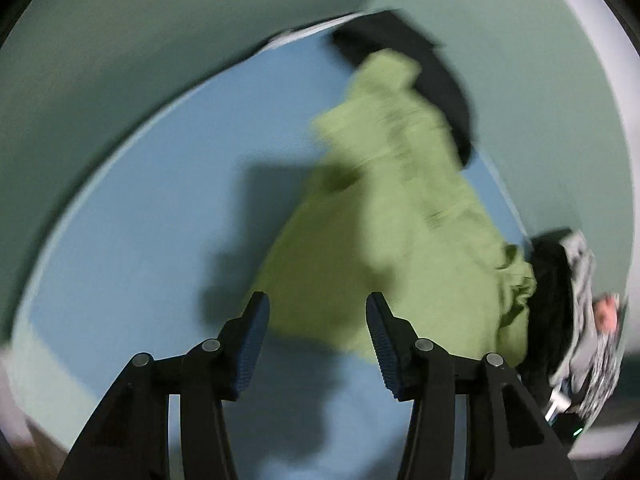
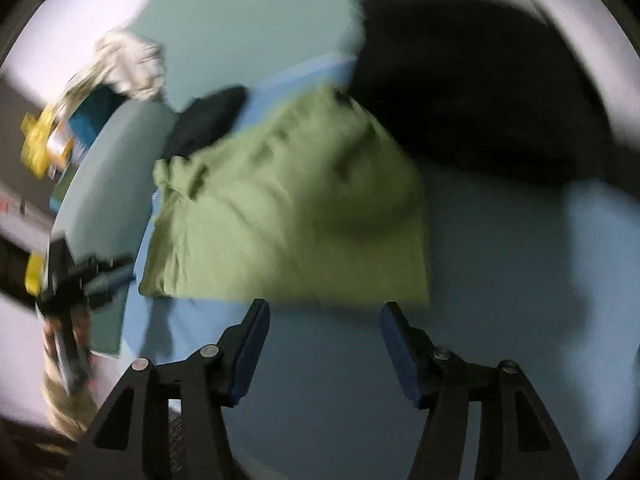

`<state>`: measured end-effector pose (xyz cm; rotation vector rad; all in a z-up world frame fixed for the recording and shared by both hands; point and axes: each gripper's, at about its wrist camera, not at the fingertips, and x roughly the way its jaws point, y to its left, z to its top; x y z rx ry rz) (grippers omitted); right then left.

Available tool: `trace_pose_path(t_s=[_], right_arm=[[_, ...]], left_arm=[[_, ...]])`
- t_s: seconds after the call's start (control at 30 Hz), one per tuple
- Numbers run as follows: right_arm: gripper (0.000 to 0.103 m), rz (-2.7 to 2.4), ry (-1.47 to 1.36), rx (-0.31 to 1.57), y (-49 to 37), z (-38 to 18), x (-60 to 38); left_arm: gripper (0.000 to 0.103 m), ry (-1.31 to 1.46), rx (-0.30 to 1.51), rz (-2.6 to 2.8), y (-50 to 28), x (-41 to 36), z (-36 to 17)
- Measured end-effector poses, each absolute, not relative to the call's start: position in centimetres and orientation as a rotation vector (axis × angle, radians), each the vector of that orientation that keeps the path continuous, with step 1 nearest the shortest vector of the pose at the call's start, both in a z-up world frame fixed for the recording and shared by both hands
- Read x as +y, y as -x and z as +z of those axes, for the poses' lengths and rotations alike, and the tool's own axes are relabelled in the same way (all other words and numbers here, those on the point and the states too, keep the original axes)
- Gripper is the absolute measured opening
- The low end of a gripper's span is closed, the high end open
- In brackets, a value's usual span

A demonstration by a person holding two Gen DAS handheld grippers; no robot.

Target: Fold clothes

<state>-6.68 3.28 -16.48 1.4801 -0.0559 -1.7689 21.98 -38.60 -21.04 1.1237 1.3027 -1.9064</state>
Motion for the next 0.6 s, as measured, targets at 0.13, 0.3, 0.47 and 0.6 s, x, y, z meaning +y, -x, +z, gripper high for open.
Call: trace_pose_path(t_s=[0.13, 0.3, 0.47, 0.6], right_arm=[[0.059, -1.810, -1.630, -0.222, 6.8, -20.2, 4.2], [0.060, -1.892, -1.585, -0.347, 8.0, -20.6, 2.2], [0.007, -1.955, -1.559, -0.462, 9.7, -20.7, 1.4], [0.005, -1.966, -1.358, -0.569, 10.0, -15.6, 4.9]], left_arm=[[0.052, -1.087, 1.417, -1.794, -23.5, -38.3, -23.8], [0.051, -1.014, 1.509, -1.862, -21.1, -37.9, -24.3], [0.005, -0.939, 1.349, -1.916, -21.0, -37.9, -23.0], [0.005, -0.819, 1.365, -2.008, -24.9, -38.6, -18.2]])
